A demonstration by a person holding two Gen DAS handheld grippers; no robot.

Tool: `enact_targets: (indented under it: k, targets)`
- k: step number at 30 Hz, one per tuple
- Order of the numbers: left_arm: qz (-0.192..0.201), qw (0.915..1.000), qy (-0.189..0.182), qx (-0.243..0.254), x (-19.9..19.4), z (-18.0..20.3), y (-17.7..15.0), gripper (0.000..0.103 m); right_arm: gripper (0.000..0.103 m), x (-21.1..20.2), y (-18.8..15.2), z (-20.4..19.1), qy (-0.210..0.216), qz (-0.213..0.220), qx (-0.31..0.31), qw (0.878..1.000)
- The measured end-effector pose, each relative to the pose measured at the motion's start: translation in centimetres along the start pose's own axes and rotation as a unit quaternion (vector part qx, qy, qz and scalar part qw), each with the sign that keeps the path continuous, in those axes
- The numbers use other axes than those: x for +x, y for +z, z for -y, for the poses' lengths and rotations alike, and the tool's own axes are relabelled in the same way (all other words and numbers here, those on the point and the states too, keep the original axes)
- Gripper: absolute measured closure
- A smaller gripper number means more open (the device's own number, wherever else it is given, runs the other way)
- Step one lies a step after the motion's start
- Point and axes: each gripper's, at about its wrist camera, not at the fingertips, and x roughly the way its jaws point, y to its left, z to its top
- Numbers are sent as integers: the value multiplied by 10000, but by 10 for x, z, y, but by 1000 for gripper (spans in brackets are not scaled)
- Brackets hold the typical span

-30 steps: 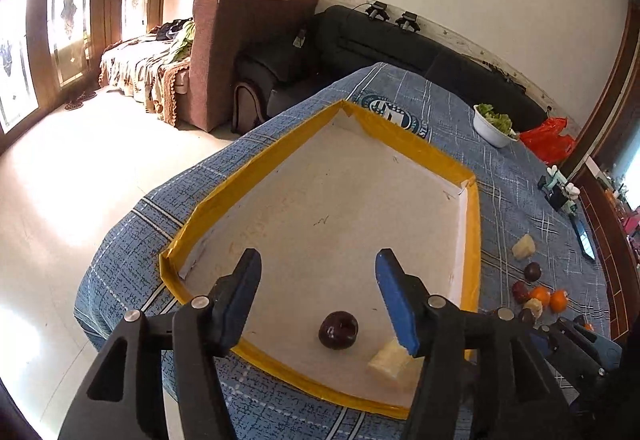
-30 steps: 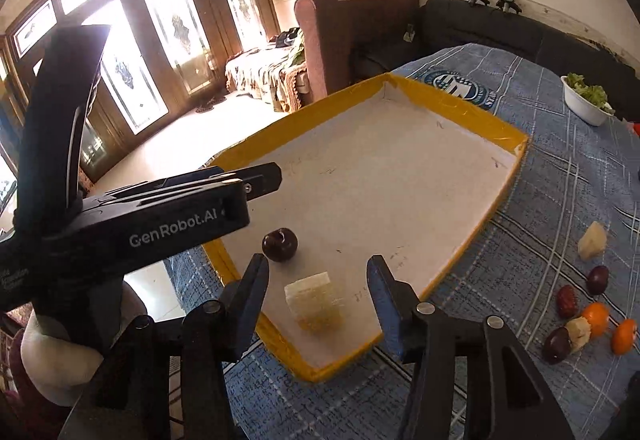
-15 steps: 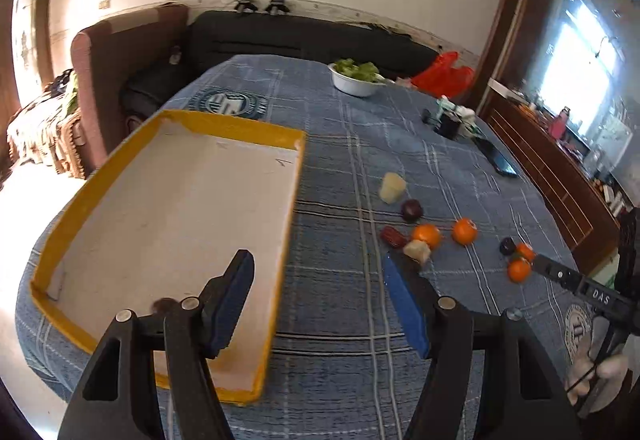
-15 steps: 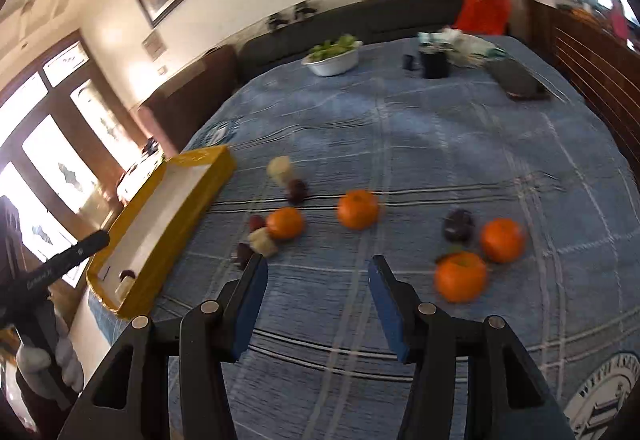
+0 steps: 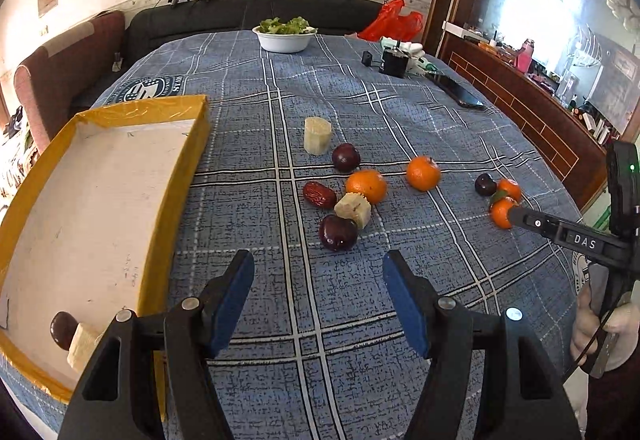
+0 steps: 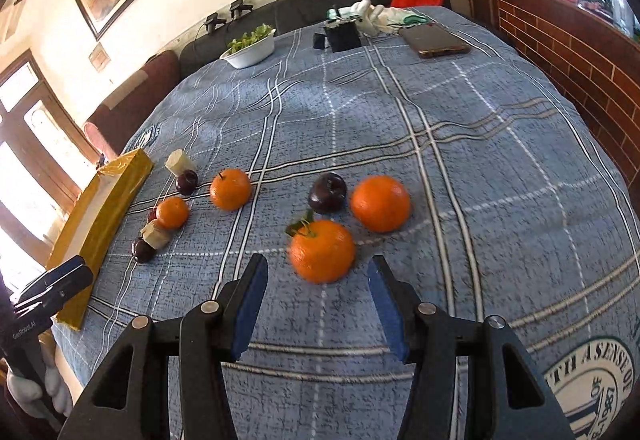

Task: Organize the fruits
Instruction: 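Move both grippers back over the fruits on the cloth, then grasp a mandarin orange with the right gripper while the left gripper grasps another dark plum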

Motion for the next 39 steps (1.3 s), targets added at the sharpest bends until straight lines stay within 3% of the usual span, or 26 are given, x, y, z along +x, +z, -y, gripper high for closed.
enact_targets:
  k: [8, 12, 13, 18, 22, 27, 32, 35, 39]
  targets:
    - [-215, 9994, 16, 283, 32, 10, 11, 37, 46, 19, 11, -15, -284, -96, -315, 9991]
    - [-255, 9985, -4, 485, 49, 16, 19, 41, 62, 25, 12, -12, -264, -213, -237, 9991]
    - [-293, 9983, -26, 496, 54, 16, 20, 43, 62, 25, 12, -11, -231, -210, -208, 9993]
    - [-607, 9965, -130, 553, 72, 18, 20, 74, 62, 25, 11, -11, -157, -208, -198, 9995]
    - [-544, 9969, -39, 574, 68, 19, 18, 76, 62, 21, 11, -13, -82, -159, -227, 9996]
    - [-357, 9991, -73, 225, 54, 10, 17, 76, 62, 10, 8, -25, 73, -69, -333, 9994]
    - [-26, 9997, 5, -244, 16, -17, 15, 76, 62, 2, 7, -56, 267, -51, -606, 9978]
    - [201, 9978, 267, -578, -14, -48, 12, 75, 62, 2, 8, -86, 498, -82, -881, 9948]
    - [413, 9888, 854, -1153, -49, -103, 2, 75, 62, 4, 11, -143, 934, -127, -1366, 9861]
